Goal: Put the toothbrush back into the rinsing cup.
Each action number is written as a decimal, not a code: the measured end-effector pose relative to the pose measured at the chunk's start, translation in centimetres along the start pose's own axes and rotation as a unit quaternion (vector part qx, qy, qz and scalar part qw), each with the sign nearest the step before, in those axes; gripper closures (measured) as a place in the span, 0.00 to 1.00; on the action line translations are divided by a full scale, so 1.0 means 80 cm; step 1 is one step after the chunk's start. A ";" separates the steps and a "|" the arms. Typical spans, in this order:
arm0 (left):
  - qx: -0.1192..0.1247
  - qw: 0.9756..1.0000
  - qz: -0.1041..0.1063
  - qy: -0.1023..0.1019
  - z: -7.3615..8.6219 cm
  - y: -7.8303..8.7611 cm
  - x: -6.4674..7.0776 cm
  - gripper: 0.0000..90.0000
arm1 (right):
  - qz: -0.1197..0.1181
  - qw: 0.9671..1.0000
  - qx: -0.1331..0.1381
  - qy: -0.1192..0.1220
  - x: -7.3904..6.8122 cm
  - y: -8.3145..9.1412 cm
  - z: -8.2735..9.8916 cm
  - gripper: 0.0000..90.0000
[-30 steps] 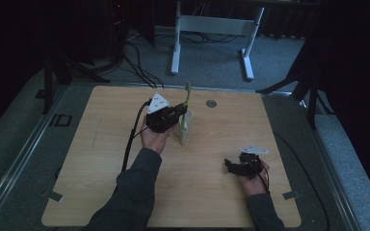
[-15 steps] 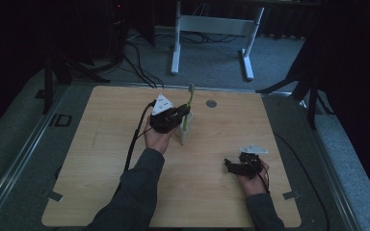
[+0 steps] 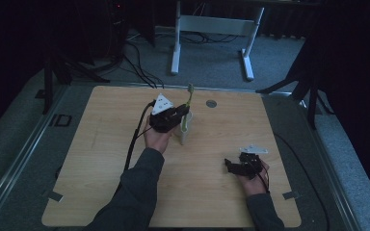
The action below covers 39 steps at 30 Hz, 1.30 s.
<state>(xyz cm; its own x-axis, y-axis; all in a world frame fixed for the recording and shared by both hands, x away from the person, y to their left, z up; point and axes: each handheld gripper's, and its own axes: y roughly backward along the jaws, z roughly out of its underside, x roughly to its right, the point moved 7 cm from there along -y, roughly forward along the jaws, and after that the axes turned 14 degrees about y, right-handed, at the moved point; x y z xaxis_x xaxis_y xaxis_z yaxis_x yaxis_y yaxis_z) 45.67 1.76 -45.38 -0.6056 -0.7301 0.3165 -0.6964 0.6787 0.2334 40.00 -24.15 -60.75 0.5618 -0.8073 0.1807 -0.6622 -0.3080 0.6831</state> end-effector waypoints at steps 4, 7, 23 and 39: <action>0.002 1.000 -0.001 0.003 0.002 -0.002 -0.002 0.91 | 0.000 1.000 0.000 0.000 0.000 0.000 0.000 0.23; -0.001 1.000 -0.004 0.004 0.006 -0.003 -0.004 0.91 | 0.000 1.000 0.000 0.000 0.000 0.000 0.000 0.23; -0.005 1.000 -0.004 0.014 0.014 -0.006 -0.010 0.91 | 0.000 1.000 0.000 0.000 0.000 0.000 0.000 0.23; -0.085 0.996 -0.012 0.017 0.042 -0.004 -0.014 0.45 | 0.000 1.000 -0.001 0.000 0.000 0.000 0.000 0.23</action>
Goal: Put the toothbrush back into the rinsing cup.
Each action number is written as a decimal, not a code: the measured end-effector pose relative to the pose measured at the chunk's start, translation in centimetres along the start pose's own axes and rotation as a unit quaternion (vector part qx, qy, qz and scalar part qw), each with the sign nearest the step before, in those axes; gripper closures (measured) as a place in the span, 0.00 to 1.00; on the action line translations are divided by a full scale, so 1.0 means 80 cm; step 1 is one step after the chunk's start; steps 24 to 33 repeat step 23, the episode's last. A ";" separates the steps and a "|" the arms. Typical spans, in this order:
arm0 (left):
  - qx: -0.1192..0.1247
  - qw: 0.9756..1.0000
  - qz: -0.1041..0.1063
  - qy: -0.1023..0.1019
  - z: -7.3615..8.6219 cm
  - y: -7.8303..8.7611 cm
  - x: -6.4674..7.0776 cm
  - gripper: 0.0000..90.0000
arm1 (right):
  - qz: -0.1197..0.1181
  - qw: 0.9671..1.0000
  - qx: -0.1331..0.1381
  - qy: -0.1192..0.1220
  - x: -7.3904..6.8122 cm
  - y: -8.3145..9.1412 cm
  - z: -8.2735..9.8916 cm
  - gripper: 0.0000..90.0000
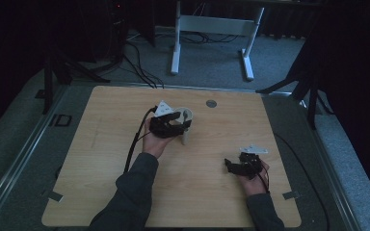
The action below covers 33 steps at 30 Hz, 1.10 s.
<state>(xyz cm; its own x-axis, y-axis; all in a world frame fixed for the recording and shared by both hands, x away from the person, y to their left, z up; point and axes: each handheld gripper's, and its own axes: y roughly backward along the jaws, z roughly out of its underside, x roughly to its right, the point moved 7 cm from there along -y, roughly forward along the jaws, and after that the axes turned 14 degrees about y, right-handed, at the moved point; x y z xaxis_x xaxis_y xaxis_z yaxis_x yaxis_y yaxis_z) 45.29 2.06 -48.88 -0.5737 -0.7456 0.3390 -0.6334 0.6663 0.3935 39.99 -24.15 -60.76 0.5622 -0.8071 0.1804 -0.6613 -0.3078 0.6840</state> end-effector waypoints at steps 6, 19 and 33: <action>-0.009 1.000 -0.010 0.002 0.006 0.007 -0.004 0.41 | 0.000 1.000 0.000 0.000 0.000 0.000 0.000 0.23; -0.062 0.994 -0.088 -0.003 0.066 0.037 -0.050 0.38 | 0.000 1.000 0.000 0.000 0.000 0.000 0.000 0.23; -0.100 0.987 -0.124 0.008 0.099 0.043 -0.081 0.38 | 0.000 1.000 0.000 0.000 0.000 0.000 0.000 0.23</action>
